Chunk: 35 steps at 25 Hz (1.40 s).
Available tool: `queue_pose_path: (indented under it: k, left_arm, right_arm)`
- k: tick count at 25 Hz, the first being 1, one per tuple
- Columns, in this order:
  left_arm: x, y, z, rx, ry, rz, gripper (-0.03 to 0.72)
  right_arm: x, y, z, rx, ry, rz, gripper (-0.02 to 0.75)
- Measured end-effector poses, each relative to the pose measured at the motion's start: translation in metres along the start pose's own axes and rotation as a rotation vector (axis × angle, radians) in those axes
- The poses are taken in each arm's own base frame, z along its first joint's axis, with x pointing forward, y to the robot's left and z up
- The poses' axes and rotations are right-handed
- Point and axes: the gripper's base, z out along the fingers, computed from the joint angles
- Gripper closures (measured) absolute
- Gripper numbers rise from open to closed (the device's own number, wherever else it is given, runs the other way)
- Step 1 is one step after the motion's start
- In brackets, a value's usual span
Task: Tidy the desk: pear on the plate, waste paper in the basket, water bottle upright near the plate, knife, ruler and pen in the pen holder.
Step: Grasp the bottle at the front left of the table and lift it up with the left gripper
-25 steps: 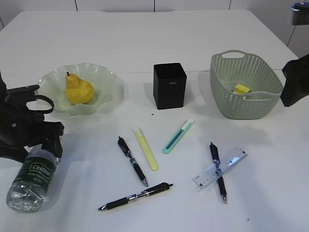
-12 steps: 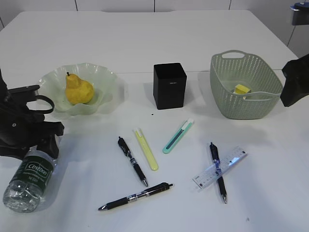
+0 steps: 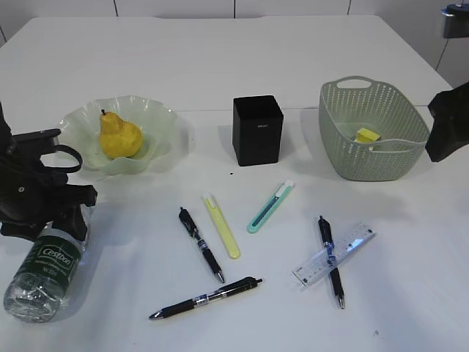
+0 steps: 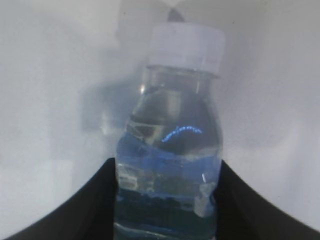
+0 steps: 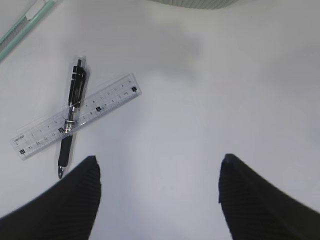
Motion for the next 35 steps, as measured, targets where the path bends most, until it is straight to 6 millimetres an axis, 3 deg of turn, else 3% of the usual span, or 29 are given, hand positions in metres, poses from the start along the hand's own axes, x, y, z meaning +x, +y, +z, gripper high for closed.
queue_pose_path:
  k: [15, 27, 35]
  left_arm:
    - [-0.002, 0.0, 0.0, 0.001, -0.052, 0.018, 0.331]
    - [0.055, 0.022, -0.039, 0.058, -0.378, 0.07, 0.33]
    - [0.085, 0.032, -0.072, 0.149, -0.721, 0.103, 0.33]
  right_arm:
    - [0.001, 0.0, 0.0, 0.0, 0.015, 0.0, 0.19]
    - [0.002, 0.0, 0.0, -0.001, 0.017, 0.0, 0.19]
    - [0.002, 0.0, 0.0, -0.001, 0.02, 0.0, 0.19]
